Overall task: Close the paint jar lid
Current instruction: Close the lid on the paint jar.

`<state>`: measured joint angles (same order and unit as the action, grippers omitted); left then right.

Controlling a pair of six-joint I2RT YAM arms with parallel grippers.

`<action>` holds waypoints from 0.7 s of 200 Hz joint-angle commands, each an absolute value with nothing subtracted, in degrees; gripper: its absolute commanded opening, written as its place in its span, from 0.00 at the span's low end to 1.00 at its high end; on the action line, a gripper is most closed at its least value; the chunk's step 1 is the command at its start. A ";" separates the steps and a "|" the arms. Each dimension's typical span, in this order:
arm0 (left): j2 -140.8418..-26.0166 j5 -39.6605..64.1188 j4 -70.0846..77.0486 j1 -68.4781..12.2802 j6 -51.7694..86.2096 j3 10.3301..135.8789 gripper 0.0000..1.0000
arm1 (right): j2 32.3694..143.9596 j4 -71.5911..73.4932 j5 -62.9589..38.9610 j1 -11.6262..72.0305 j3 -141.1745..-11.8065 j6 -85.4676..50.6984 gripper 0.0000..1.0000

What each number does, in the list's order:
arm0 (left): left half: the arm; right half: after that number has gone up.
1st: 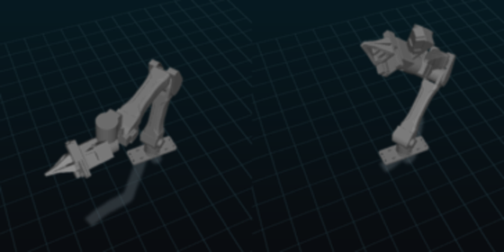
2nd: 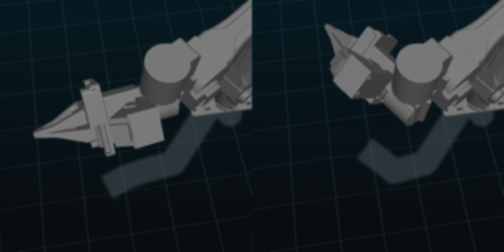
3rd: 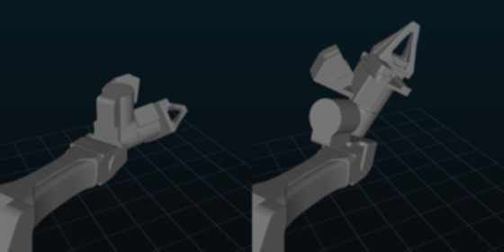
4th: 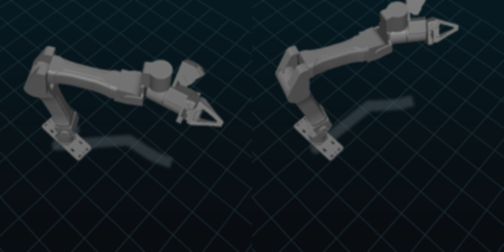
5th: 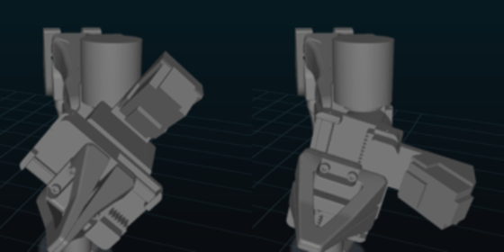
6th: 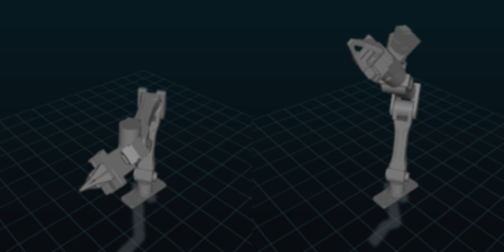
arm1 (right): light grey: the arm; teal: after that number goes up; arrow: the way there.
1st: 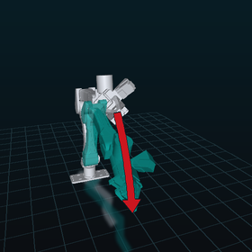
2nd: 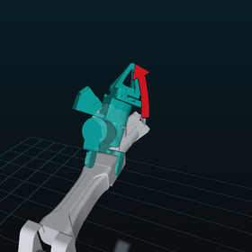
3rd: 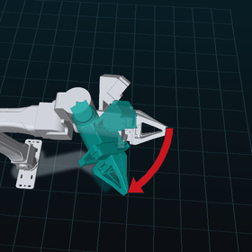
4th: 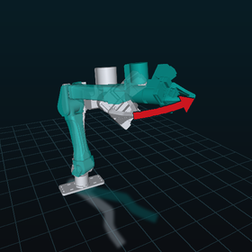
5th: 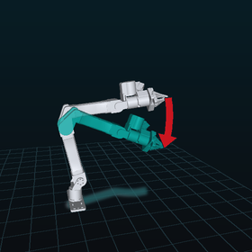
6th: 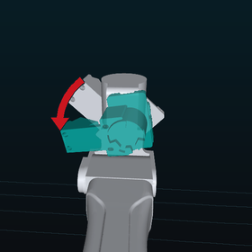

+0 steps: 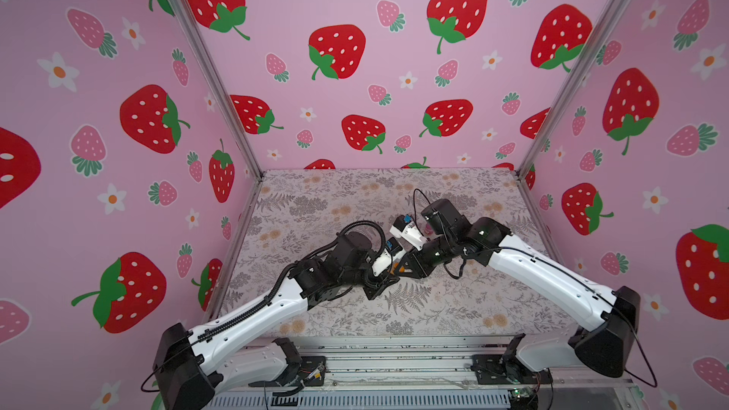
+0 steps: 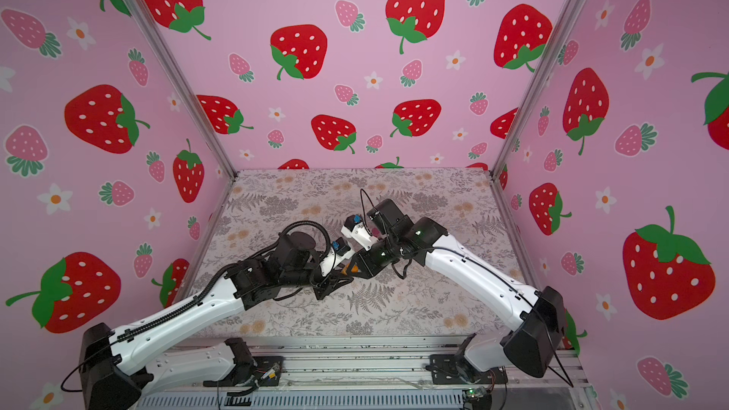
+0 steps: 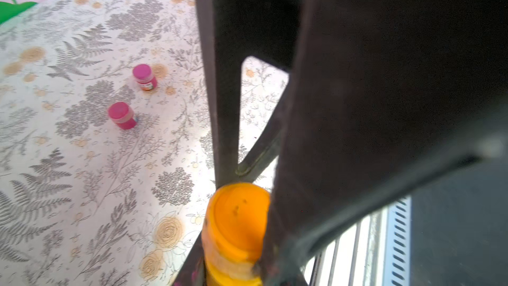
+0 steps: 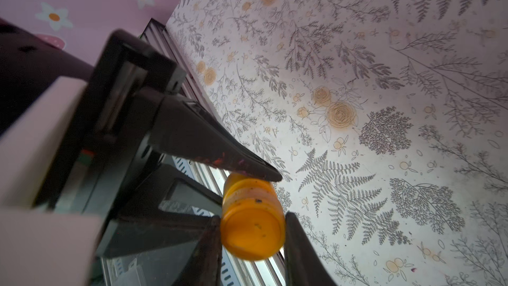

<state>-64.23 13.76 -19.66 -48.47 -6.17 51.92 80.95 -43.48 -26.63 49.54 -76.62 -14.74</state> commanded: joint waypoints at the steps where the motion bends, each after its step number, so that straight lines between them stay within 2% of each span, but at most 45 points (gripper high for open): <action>1: -65.04 4.55 13.29 -49.09 -8.40 55.11 0.00 | 84.30 -36.17 -36.04 57.64 -74.51 -26.89 0.27; 32: -65.04 4.25 14.89 -49.63 -8.95 54.22 0.00 | 86.76 -35.60 -36.21 58.09 -75.52 -32.10 0.27; 72: -63.55 7.21 15.54 -49.86 -8.43 52.38 0.00 | 86.84 -37.83 -35.04 58.11 -77.19 -30.49 0.28; 140: -59.58 11.16 11.89 -49.61 -6.29 48.08 0.00 | 81.85 -44.29 -32.34 52.19 -78.36 -28.75 0.27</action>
